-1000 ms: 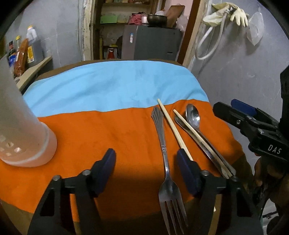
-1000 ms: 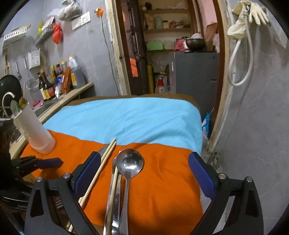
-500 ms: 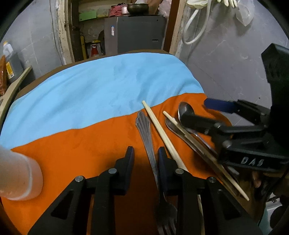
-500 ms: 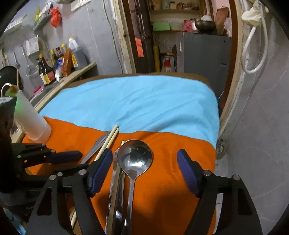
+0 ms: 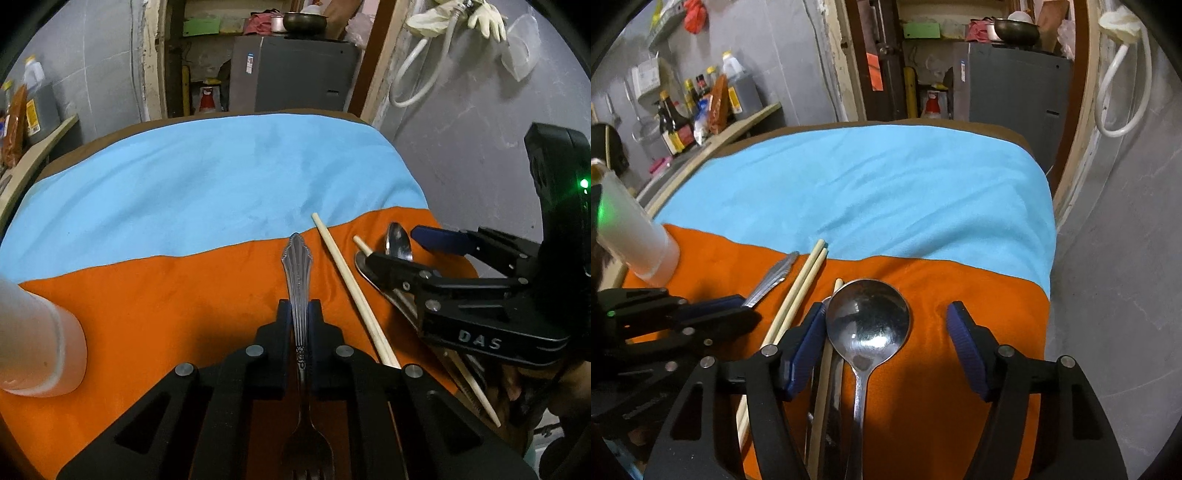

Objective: Organize utensils
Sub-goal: 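Close the left tool on the silver fork while the right tool grasps the large silver spoon, then carry the fork with the left tool and the spoon with the right tool, dropping both into the caddy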

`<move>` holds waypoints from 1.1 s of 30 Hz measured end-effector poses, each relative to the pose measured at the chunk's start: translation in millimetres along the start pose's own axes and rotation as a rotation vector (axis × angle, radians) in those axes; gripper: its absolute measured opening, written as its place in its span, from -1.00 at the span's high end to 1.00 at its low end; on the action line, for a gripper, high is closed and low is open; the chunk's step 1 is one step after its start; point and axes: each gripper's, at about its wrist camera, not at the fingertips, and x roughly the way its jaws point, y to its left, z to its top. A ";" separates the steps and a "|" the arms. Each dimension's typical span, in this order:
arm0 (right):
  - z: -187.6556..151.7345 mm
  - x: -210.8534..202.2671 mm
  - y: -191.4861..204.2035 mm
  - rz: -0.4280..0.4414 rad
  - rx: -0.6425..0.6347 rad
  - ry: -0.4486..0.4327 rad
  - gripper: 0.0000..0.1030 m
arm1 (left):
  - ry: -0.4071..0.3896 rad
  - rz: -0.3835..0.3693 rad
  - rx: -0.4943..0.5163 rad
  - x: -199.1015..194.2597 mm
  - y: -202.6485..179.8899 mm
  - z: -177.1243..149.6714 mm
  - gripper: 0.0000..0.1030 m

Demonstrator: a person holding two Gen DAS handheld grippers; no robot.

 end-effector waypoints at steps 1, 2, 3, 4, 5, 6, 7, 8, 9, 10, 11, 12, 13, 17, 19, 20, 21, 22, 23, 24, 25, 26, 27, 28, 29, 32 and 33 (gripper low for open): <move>0.5 0.6 1.4 -0.007 -0.002 0.000 -0.06 | 0.011 0.005 0.014 1.0 -1.2 1.7 0.88; 0.7 -0.3 0.2 -0.006 0.000 -0.003 -0.01 | 0.026 0.010 0.029 2.1 -2.2 3.9 0.87; 0.6 -0.6 -0.5 -0.002 0.002 -0.004 0.09 | 0.042 0.012 0.041 3.1 -3.2 5.9 0.87; 0.3 -1.0 -1.1 0.002 0.003 -0.004 0.18 | 0.058 0.013 0.053 4.1 -3.9 8.3 0.87; -0.3 -1.2 -0.5 0.001 0.003 -0.004 0.18 | 0.068 0.013 0.060 5.0 -4.3 9.6 0.87; -0.5 -1.6 -0.6 0.002 0.003 -0.005 0.18 | 0.072 0.013 0.064 5.3 -4.3 10.4 0.87; -0.7 -2.0 -1.0 0.005 0.005 -0.007 0.19 | 0.071 0.014 0.066 5.2 -4.4 10.7 0.87; -1.2 -2.9 -3.1 0.015 0.014 -0.013 0.20 | 0.062 0.012 0.062 4.5 -3.4 9.7 0.88; -2.0 -4.0 -5.0 0.023 0.023 -0.016 0.20 | 0.049 0.007 0.050 3.3 -1.9 7.8 0.89; -2.1 -5.7 -6.5 0.033 0.033 -0.023 0.21 | 0.030 -0.009 0.029 1.1 0.9 5.2 0.89; -2.8 -9.6 -8.5 0.046 0.048 -0.040 0.21 | 0.012 -0.027 0.009 -1.4 4.0 1.9 0.89; -4.5 -13.9 -9.8 0.055 0.056 -0.059 0.21 | -0.012 -0.042 -0.011 -5.8 6.6 -1.0 0.89; -6.8 -21.2 -10.9 0.067 0.062 -0.093 0.21 | -0.047 -0.053 -0.027 -12.2 8.4 -5.0 0.89; -13.6 -44.3 -8.1 0.074 0.056 -0.205 0.21 | -0.216 -0.070 -0.048 -45.6 10.7 -18.8 0.89; -19.4 -58.9 -4.5 0.074 0.041 -0.281 0.21 | -0.298 -0.074 -0.047 -61.4 10.9 -24.0 0.89; -20.6 -64.1 -1.9 0.068 0.033 -0.309 0.21 | -0.342 -0.073 -0.045 -70.0 10.8 -27.1 0.89; -22.7 -69.4 0.4 0.063 0.024 -0.336 0.21 | -0.363 -0.070 -0.043 -74.2 9.8 -28.2 0.89; -24.6 -74.0 2.3 0.058 0.017 -0.361 0.21 | -0.390 -0.067 -0.040 -79.7 8.9 -30.1 0.89; -24.7 -77.9 5.8 0.053 0.010 -0.383 0.21 | -0.411 -0.066 -0.040 -84.3 10.3 -31.2 0.89; -26.4 -82.1 8.3 0.051 0.004 -0.406 0.21 | -0.436 -0.069 -0.045 -88.6 11.1 -33.5 0.89; -27.6 -85.6 10.9 0.049 0.000 -0.426 0.21 | -0.451 -0.073 -0.051 -91.3 12.1 -33.8 0.89; -28.1 -88.5 14.4 0.045 -0.004 -0.445 0.21 | -0.466 -0.077 -0.059 -94.5 13.2 -34.3 0.89; -29.2 -91.4 15.9 0.044 -0.006 -0.460 0.21 | -0.481 -0.081 -0.068 -97.7 14.0 -35.3 0.89; -30.2 -95.5 18.5 0.045 -0.007 -0.482 0.21 | -0.496 -0.085 -0.077 -101.9 15.5 -36.4 0.89; -31.0 -99.6 20.1 0.045 -0.005 -0.500 0.21 | -0.508 -0.087 -0.082 -105.1 15.5 -36.9 0.89; -28.2 -109.6 25.5 0.042 -0.005 -0.545 0.21 | -0.542 -0.085 -0.090 -117.0 16.9 -38.8 0.89; -27.5 -112.7 27.7 0.042 -0.003 -0.557 0.21 | -0.549 -0.084 -0.091 -119.5 17.1 -37.8 0.89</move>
